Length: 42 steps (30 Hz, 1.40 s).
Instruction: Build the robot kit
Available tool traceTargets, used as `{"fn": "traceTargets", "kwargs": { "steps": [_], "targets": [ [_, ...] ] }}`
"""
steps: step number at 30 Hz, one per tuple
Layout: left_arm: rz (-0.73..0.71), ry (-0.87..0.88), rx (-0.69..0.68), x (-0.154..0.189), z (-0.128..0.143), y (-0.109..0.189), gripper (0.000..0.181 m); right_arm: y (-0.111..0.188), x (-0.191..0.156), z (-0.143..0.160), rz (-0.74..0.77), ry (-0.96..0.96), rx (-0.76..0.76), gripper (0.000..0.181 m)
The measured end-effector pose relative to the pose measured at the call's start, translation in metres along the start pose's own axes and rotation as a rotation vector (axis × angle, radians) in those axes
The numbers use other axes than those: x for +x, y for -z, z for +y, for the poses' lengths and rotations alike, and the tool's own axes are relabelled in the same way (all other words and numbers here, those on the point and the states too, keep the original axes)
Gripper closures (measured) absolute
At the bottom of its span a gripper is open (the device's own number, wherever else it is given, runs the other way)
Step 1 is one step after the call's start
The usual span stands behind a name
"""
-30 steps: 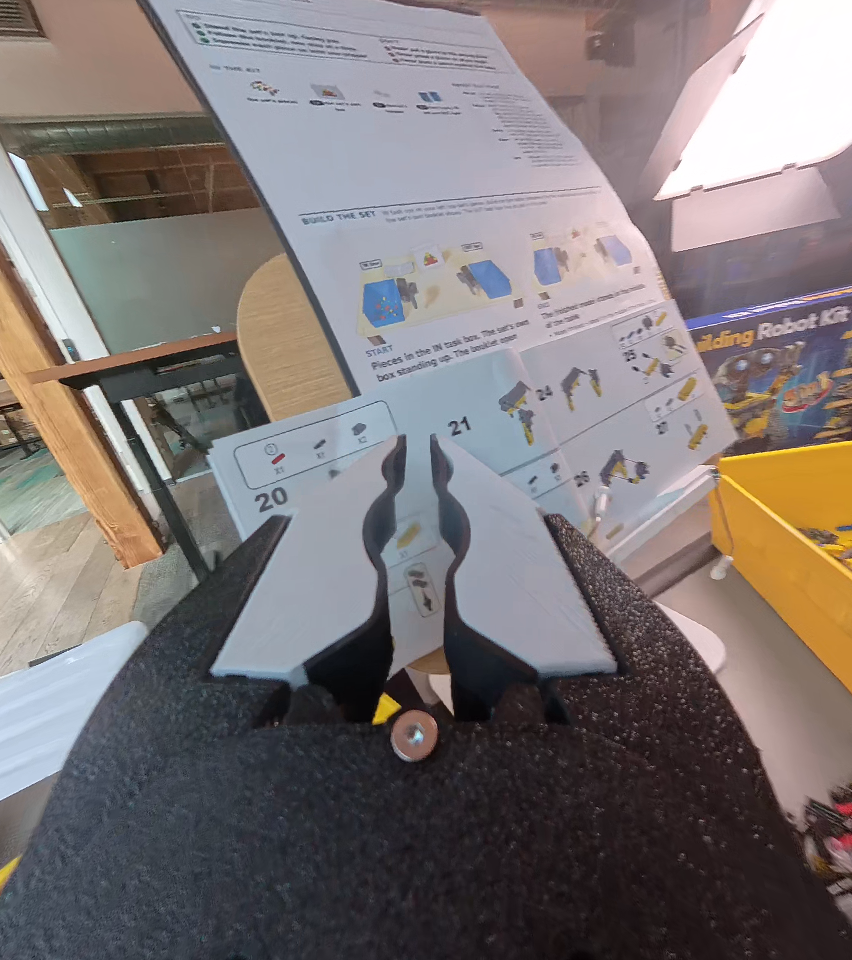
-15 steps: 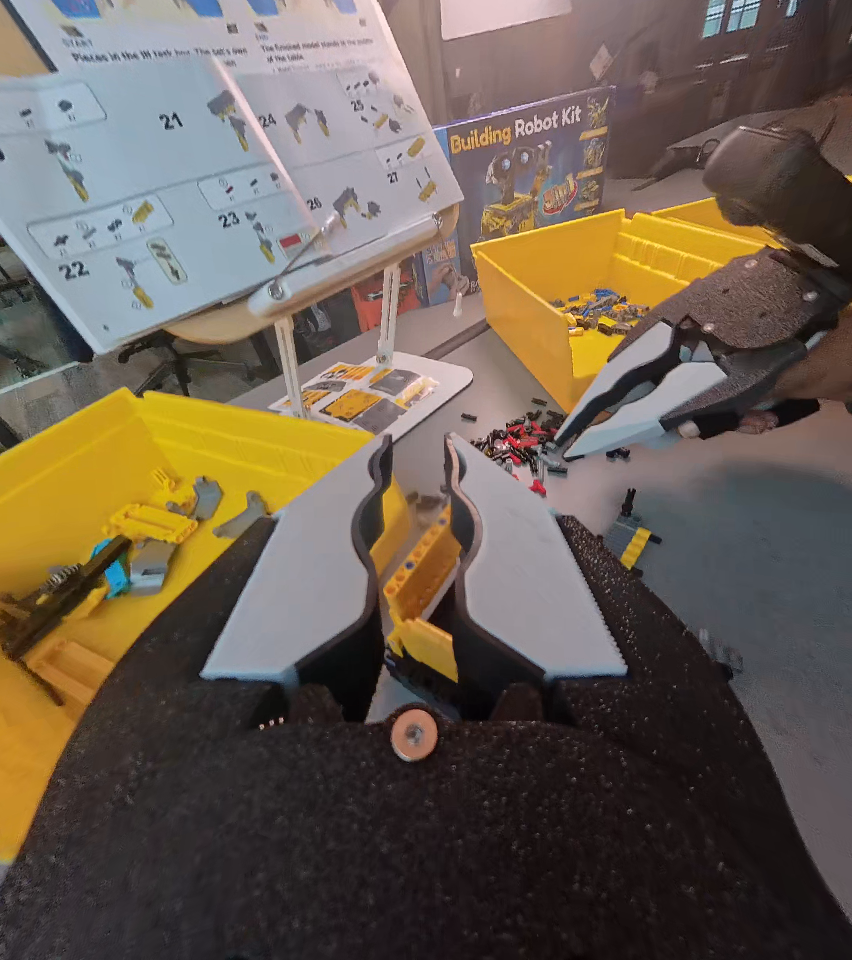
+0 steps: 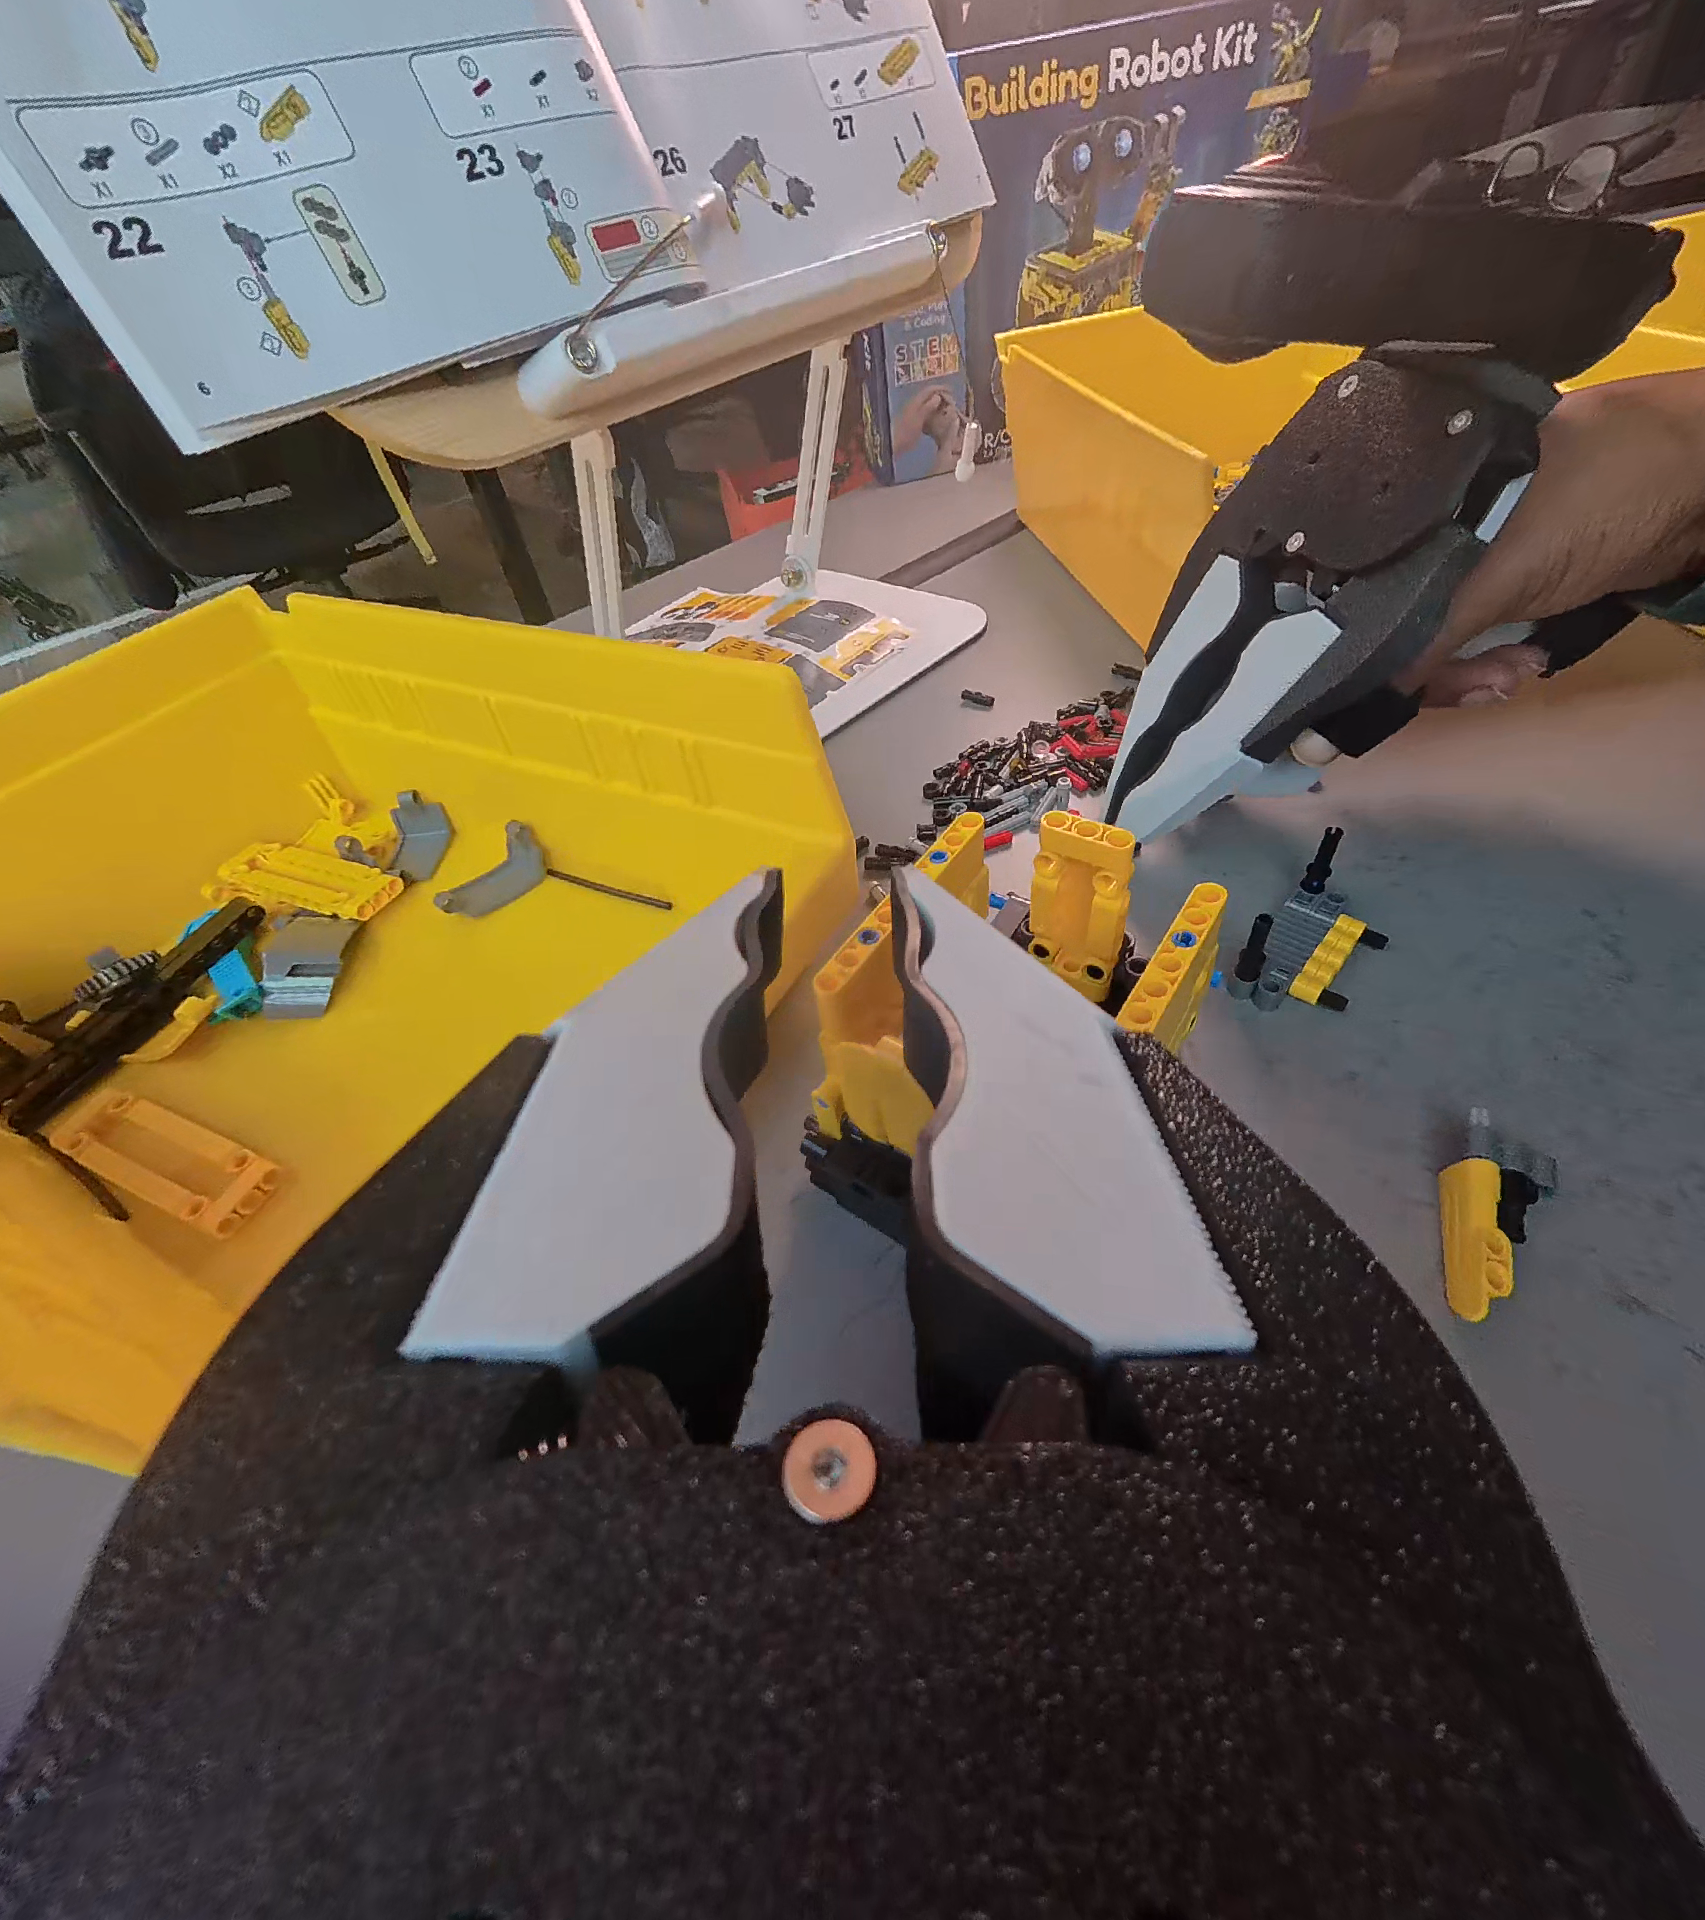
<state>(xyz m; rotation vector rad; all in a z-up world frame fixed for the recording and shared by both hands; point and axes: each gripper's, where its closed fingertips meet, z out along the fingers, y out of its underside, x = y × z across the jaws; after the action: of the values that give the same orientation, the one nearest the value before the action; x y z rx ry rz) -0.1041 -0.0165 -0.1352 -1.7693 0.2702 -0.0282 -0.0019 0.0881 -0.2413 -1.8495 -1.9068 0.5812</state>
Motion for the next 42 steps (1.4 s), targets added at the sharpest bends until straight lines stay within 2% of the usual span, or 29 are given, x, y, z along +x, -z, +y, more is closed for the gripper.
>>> {"fn": "traceTargets", "kwargs": {
  "steps": [3,5,7,9,12,15,19,28,32,36,39,42],
  "targets": [
    [0.001,0.014,0.001,-0.001,0.001,0.000,0.162,0.000,0.000,0.000,-0.024,-0.012,0.010,0.178],
    [0.002,0.034,0.001,-0.002,0.002,0.000,0.162,0.005,0.005,-0.005,0.020,0.028,0.056,0.178],
    [0.011,0.082,0.001,-0.003,0.005,-0.001,0.159,0.027,-0.022,-0.021,-0.070,0.121,0.192,0.178],
    [0.022,0.143,0.017,-0.005,0.005,-0.002,0.155,0.053,-0.059,-0.022,-0.167,0.235,0.262,0.178],
    [-0.008,0.191,0.048,-0.016,0.003,-0.001,0.150,0.060,-0.103,0.018,-0.232,0.436,0.168,0.178],
    [-0.021,0.215,0.074,-0.021,0.002,0.000,0.149,0.053,-0.122,0.044,-0.271,0.433,0.112,0.178],
    [-0.043,0.200,0.086,-0.024,0.001,0.001,0.149,0.045,-0.122,0.059,-0.294,0.388,0.079,0.176],
    [-0.039,0.192,0.074,-0.022,0.004,-0.002,0.148,0.044,-0.123,0.060,-0.304,0.388,0.086,0.173],
    [-0.036,0.191,0.074,-0.021,0.004,-0.002,0.148,0.052,-0.112,0.052,-0.285,0.362,0.145,0.165],
    [-0.030,0.194,0.083,-0.021,0.002,-0.001,0.148,0.080,-0.039,0.011,-0.042,0.164,0.329,0.166],
    [-0.022,0.194,0.083,-0.019,0.001,-0.001,0.148,0.075,0.004,0.009,0.111,0.040,0.281,0.166],
    [-0.022,0.189,0.087,-0.019,0.000,0.000,0.149,0.047,0.009,0.018,0.116,-0.053,0.184,0.167]
  ]
}}
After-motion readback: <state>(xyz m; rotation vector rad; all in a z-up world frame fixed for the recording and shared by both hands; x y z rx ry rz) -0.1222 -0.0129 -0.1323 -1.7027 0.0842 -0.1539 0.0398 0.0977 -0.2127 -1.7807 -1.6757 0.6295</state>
